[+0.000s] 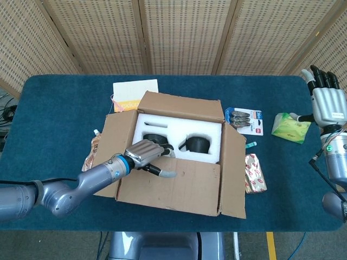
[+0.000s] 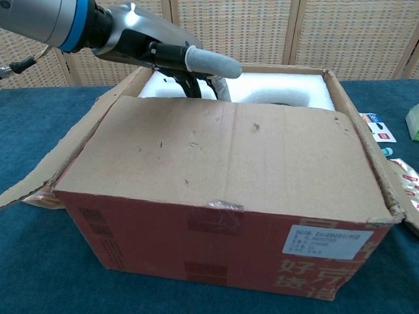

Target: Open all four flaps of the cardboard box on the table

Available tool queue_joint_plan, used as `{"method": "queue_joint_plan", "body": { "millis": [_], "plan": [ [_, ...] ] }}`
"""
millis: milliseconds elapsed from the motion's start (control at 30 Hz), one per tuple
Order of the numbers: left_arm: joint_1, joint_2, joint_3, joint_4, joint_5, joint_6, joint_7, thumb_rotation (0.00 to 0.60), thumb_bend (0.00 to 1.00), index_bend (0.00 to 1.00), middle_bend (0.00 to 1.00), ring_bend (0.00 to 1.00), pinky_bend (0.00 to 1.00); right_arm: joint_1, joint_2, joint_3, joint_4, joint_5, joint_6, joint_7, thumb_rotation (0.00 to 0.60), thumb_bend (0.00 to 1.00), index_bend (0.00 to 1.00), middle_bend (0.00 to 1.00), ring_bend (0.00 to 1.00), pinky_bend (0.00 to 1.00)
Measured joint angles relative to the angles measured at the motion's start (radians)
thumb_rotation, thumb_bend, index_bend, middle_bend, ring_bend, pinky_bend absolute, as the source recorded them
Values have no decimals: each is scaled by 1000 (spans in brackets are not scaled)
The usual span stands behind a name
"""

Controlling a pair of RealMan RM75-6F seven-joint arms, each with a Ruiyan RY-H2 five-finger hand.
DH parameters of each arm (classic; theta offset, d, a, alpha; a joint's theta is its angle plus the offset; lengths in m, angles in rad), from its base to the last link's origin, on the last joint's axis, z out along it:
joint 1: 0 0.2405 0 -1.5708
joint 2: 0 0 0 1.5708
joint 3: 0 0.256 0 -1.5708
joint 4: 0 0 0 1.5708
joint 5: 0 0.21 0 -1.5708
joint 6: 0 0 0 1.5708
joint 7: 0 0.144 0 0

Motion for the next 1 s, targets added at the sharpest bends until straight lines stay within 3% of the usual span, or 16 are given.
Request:
{"method": "queue_joint_plan", "body": {
  "millis": [433,1000],
  "plan": [
    [62,64,-84,-38,56,-42,-120,55,0,235,148,251,114,9,-17,7,30,16,-22,-3,600,0,0,9,0,18],
    [218,137,-285,-65,188,-179,-379,53,0,236,148,250,114,24,-7,25,42,61,-52,-25,600,0,0,8,0,18]
  ]
}}
